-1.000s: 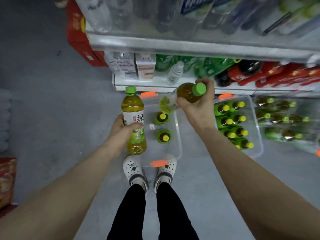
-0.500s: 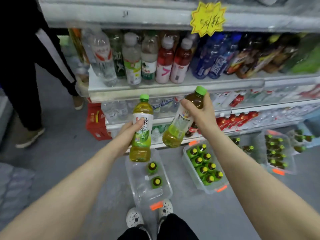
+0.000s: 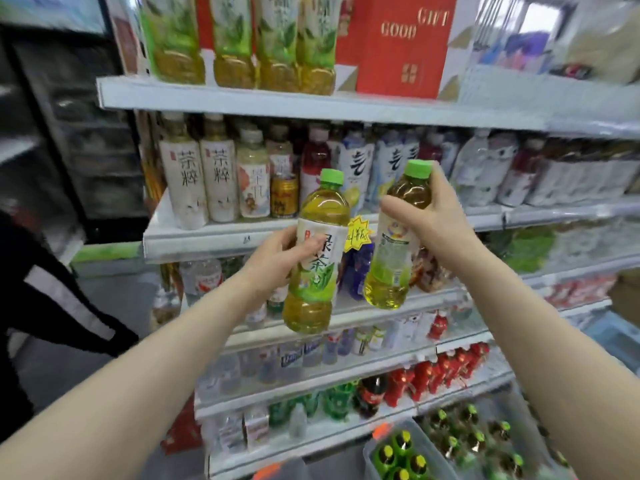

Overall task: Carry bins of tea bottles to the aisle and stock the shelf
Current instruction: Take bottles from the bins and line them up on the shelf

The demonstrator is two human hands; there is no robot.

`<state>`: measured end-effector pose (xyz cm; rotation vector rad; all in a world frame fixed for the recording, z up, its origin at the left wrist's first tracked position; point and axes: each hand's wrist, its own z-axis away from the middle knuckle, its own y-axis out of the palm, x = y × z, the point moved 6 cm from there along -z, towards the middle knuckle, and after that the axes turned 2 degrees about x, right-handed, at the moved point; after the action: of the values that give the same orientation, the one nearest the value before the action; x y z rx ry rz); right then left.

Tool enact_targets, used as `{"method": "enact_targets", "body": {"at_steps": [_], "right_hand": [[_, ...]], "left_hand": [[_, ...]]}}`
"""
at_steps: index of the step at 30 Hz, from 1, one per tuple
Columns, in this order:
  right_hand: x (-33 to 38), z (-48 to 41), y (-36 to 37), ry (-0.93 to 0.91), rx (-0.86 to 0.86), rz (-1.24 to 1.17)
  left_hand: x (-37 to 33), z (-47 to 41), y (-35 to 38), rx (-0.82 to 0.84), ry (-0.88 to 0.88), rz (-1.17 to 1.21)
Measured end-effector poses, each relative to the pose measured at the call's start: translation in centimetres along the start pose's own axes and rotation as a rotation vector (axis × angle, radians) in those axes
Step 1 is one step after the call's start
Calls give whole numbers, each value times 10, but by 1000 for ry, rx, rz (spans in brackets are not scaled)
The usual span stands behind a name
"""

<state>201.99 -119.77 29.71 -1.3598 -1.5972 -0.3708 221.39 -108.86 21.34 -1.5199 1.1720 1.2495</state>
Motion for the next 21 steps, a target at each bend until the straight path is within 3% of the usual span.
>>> {"method": "enact_targets", "body": {"at_steps": [9, 15, 21], "right_hand": [[95, -142, -75, -237, -34, -2], [113, -245, -89, -286, -20, -58], [101, -330, -57, -270, 23, -65]], "left_hand": [[-152, -74, -2, -198, 274, -97], [-212, -131, -8, -379, 333, -124], [-232, -165, -16, -528, 319, -154]]}}
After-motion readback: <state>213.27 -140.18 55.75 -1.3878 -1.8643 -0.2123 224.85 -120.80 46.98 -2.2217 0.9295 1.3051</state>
